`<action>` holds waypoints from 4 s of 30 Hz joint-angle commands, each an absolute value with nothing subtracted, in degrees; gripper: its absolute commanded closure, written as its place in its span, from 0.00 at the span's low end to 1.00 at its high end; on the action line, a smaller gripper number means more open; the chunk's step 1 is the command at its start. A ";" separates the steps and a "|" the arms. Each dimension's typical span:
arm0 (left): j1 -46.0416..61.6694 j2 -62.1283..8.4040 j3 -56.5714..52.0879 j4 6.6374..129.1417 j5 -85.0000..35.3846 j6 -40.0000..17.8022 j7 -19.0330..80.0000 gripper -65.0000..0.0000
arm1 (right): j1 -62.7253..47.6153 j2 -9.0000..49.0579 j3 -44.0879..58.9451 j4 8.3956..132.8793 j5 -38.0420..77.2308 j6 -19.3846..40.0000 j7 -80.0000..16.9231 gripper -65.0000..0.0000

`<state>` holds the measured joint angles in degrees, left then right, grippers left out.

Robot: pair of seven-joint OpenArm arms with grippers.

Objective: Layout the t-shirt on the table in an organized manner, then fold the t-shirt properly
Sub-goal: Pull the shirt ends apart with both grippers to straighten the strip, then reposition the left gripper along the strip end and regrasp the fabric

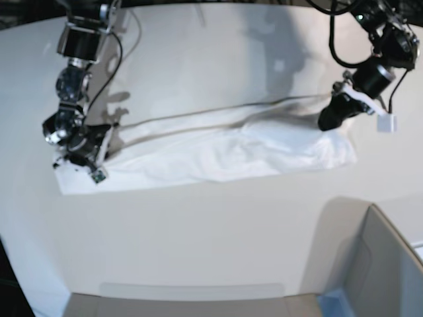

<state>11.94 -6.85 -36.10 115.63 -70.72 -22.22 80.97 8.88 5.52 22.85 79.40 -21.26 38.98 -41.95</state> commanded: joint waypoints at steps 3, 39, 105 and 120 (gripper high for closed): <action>13.67 -7.25 -33.01 116.00 -72.48 -20.18 80.00 0.95 | 8.13 5.76 22.90 78.55 -24.48 40.00 -46.90 0.71; 15.52 -7.16 -35.65 110.20 -72.48 -19.21 80.00 0.95 | -4.18 5.23 26.51 111.43 1.71 40.00 -51.47 0.71; -8.13 -10.59 -44.53 84.88 -74.68 -0.57 80.00 0.91 | 1.45 8.66 32.40 85.93 -6.90 40.00 -44.88 0.71; 4.62 -18.95 -30.90 106.42 -64.92 2.68 80.00 0.62 | 1.19 8.66 32.04 85.93 -6.90 40.00 -44.88 0.71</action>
